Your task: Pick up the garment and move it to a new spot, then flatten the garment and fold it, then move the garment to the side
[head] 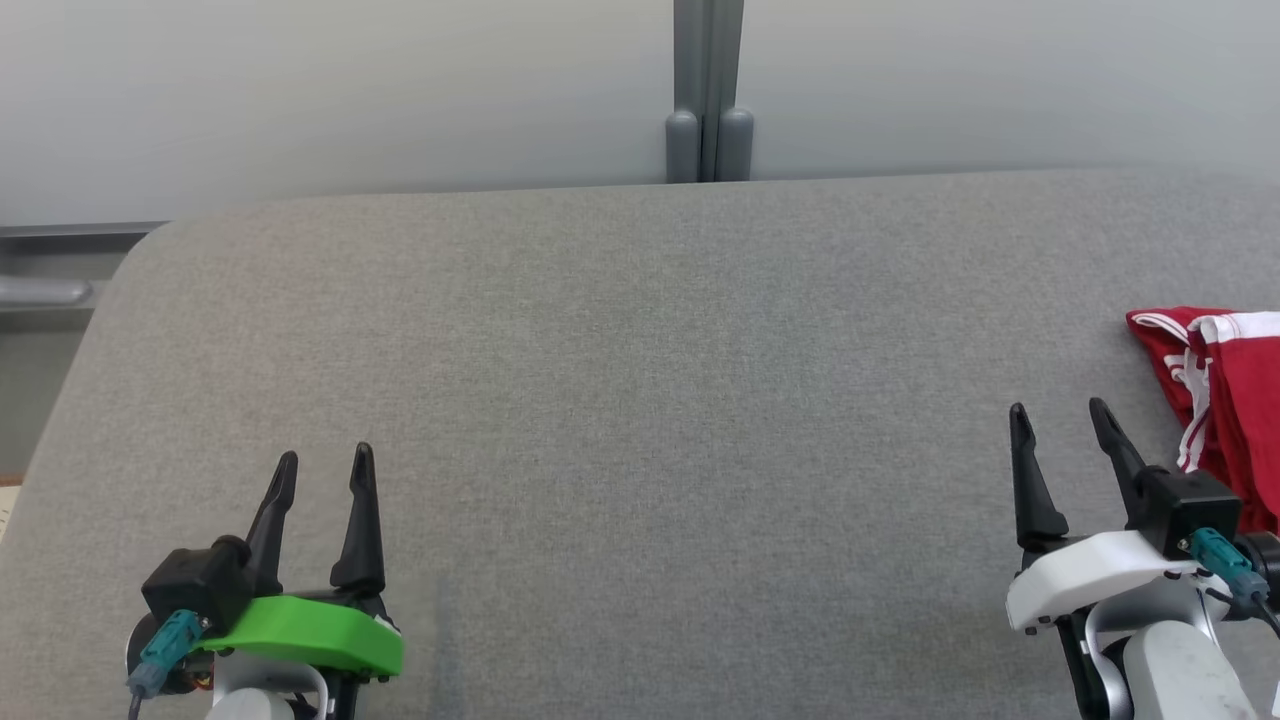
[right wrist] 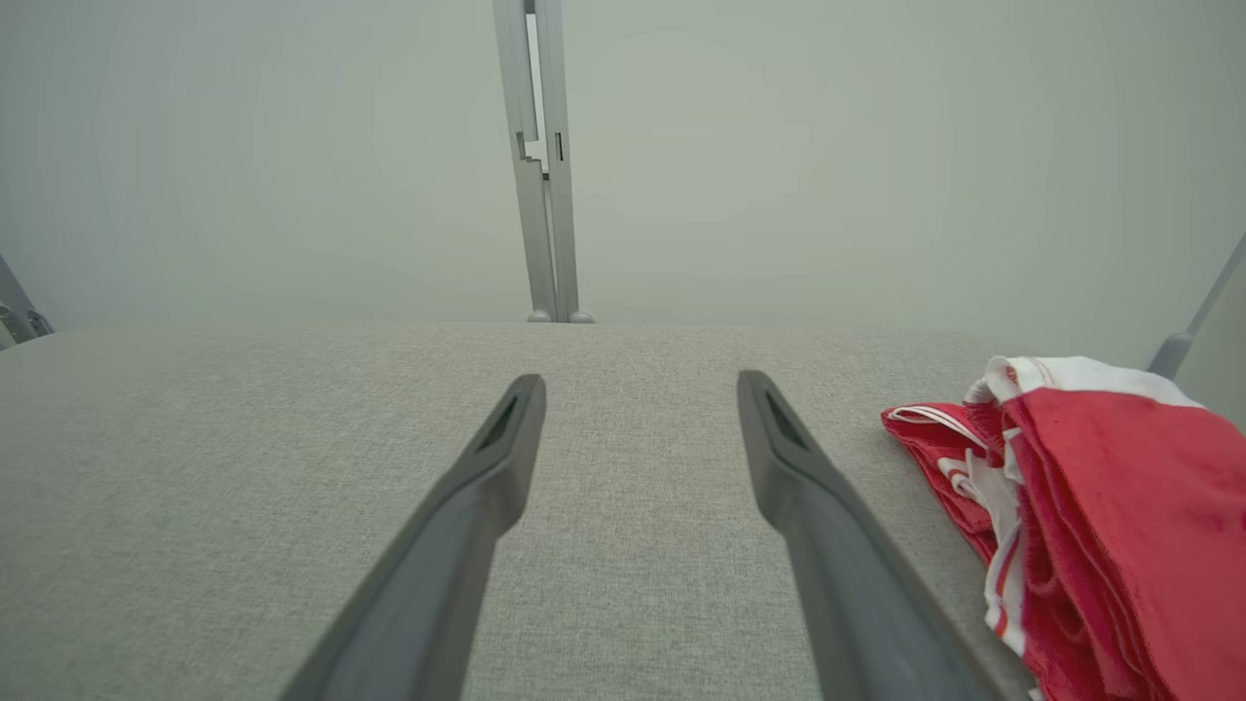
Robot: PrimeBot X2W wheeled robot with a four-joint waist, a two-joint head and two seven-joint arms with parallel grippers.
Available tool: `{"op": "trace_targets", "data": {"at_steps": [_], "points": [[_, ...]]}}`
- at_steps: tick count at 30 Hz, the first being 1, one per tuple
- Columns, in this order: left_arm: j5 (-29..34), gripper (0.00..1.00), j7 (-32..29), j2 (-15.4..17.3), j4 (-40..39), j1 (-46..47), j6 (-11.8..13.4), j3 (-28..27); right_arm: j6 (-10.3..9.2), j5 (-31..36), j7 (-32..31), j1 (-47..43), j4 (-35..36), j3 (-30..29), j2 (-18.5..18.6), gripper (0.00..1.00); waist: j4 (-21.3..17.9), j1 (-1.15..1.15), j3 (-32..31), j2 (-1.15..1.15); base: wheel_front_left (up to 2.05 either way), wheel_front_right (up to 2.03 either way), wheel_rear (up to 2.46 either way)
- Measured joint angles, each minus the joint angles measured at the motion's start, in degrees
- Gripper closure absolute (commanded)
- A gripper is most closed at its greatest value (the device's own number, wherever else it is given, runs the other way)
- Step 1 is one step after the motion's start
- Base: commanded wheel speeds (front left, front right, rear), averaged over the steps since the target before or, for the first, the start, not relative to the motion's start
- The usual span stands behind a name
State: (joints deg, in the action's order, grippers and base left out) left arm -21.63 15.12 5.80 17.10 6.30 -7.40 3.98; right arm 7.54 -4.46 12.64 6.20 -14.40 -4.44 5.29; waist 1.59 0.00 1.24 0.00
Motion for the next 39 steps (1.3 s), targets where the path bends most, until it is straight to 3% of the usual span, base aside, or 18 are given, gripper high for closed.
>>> {"op": "trace_targets", "data": {"at_steps": [32,33,39], "points": [[-0.5,0.00,0.0,0.6,1.9,-0.9,0.0,1.2,0.00,-0.9,-2.7,-3.1,2.0,1.3,-2.3,0.00,-0.6,0.00,-1.3,0.00,0.00,0.00,0.00],[-0.5,1.00,0.0,0.6,2.0,-1.0,0.0,1.3,0.00,-0.9,-2.7,-3.1,1.8,1.3,-2.3,1.00,-0.6,0.00,-1.3,0.00,0.00,0.00,0.00],[-0.5,1.00,0.0,0.0,4.9,-2.4,0.0,1.8,0.00,-1.0,-3.0,-5.0,-1.3,1.3,-2.9,1.00,-0.6,0.00,-1.3,0.00,0.00,0.00,0.00]]}}
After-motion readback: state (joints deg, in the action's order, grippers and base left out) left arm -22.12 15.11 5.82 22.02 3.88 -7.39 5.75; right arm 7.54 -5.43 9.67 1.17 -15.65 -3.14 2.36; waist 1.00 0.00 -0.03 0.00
